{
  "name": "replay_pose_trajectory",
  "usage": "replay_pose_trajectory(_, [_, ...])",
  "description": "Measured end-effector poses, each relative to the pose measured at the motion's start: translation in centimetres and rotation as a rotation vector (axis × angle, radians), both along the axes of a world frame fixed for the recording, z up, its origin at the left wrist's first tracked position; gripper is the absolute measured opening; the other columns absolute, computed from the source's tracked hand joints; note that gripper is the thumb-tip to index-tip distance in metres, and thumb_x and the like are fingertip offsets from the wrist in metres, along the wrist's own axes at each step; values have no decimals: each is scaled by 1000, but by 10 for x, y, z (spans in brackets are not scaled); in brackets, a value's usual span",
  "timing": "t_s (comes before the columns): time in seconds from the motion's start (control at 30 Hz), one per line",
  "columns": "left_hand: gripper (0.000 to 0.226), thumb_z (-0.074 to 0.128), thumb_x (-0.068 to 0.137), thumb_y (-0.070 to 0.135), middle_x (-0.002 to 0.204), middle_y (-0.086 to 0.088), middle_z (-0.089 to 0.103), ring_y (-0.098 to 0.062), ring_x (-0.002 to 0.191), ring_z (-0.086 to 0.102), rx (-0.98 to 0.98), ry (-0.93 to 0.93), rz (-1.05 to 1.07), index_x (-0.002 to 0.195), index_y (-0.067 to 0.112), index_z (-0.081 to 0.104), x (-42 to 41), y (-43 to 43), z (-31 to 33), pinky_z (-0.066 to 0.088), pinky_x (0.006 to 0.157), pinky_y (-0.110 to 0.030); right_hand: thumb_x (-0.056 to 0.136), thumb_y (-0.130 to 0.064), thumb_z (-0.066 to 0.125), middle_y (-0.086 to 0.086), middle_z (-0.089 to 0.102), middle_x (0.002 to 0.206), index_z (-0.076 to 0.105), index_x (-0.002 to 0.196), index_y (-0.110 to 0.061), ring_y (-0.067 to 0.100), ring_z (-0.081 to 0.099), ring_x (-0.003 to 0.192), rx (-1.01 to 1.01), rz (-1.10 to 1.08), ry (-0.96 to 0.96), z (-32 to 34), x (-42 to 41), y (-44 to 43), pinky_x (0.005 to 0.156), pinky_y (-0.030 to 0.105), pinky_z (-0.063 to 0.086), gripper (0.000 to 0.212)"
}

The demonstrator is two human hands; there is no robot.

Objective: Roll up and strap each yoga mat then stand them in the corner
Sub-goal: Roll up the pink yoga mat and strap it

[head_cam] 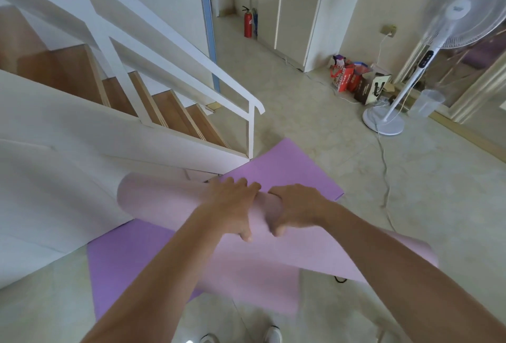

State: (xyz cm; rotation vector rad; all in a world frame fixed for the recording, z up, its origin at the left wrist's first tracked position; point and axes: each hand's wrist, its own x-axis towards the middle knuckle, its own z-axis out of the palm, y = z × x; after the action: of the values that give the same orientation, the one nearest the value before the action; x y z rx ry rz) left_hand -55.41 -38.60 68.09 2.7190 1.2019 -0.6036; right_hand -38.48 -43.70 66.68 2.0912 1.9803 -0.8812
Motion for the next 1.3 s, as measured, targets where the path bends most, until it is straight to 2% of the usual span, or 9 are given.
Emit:
replay_pose_trajectory(0.13, [73, 82, 63, 47, 106, 7, 55, -20, 100, 58, 31, -115, -6, 123, 26, 46, 3, -2, -5, 43, 79, -34, 63, -48, 79, -17, 63, 105, 50, 119, -40, 14, 60, 95, -60, 30, 100, 12, 8, -3, 80, 32, 49, 64])
replay_pose_trajectory(0.27, [57, 86, 53, 49, 88, 16, 61, -10, 82, 60, -373, -177, 209, 98, 32, 57, -12, 25, 2, 48, 68, -27, 66, -64, 74, -5, 47, 134, 15, 151, -34, 23, 52, 115, 193, 243, -268, -1, 0, -23, 86, 37, 43, 107])
replay_pose_trajectory(0.43, [61, 88, 48, 52, 97, 15, 68, -10, 89, 68, -619, -167, 296, 99, 36, 61, -23, 34, 11, 57, 85, -37, 78, -61, 61, -1, 54, 124, 29, 142, -32, 25, 57, 109, 343, 253, -294, -3, -5, -22, 79, 36, 41, 78])
replay_pose_trajectory(0.6, [104, 79, 64, 55, 129, 5, 50, -24, 115, 53, 86, -21, -67, 148, 28, 25, -17, -7, 1, 44, 93, -38, 60, -59, 73, -15, 65, 99, 52, 116, -41, 13, 61, 93, 57, 92, -4, 20, 9, -2, 81, 33, 49, 63])
replay_pose_trajectory(0.67, [87, 74, 70, 48, 122, 2, 53, -25, 107, 56, 281, -92, -99, 143, 27, 32, -14, -16, -6, 43, 85, -36, 60, -57, 76, -19, 64, 99, 53, 115, -43, 11, 60, 93, 11, 75, 61, 23, 10, 1, 82, 32, 49, 62])
replay_pose_trajectory(0.87, [67, 76, 50, 55, 96, 13, 62, -14, 89, 60, -147, -211, 210, 110, 38, 52, -31, 14, 3, 51, 76, -29, 65, -66, 73, -1, 47, 134, 14, 152, -29, 26, 51, 114, 304, 302, -349, 1, -6, -21, 92, 41, 42, 111])
replay_pose_trajectory(0.97, [72, 77, 47, 58, 106, 16, 63, -11, 96, 60, -256, -232, 253, 113, 43, 52, -37, 15, 7, 53, 85, -32, 75, -59, 67, 2, 52, 127, 27, 145, -27, 28, 54, 110, 411, 292, -377, -4, -9, -20, 86, 38, 42, 87])
replay_pose_trajectory(1.13, [103, 78, 63, 56, 128, 5, 49, -23, 116, 56, 142, -66, -47, 147, 29, 24, -28, -20, -3, 46, 90, -37, 62, -59, 76, -15, 64, 99, 50, 115, -40, 15, 60, 93, 42, 189, -44, 18, 2, -6, 75, 30, 45, 62])
replay_pose_trajectory(1.3, [57, 72, 66, 44, 102, 8, 60, -18, 94, 62, 99, -193, 66, 117, 30, 50, -31, -15, -2, 44, 70, -31, 65, -60, 76, -13, 58, 119, 35, 138, -41, 18, 58, 104, 63, 244, -99, 22, -5, -15, 84, 35, 47, 86])
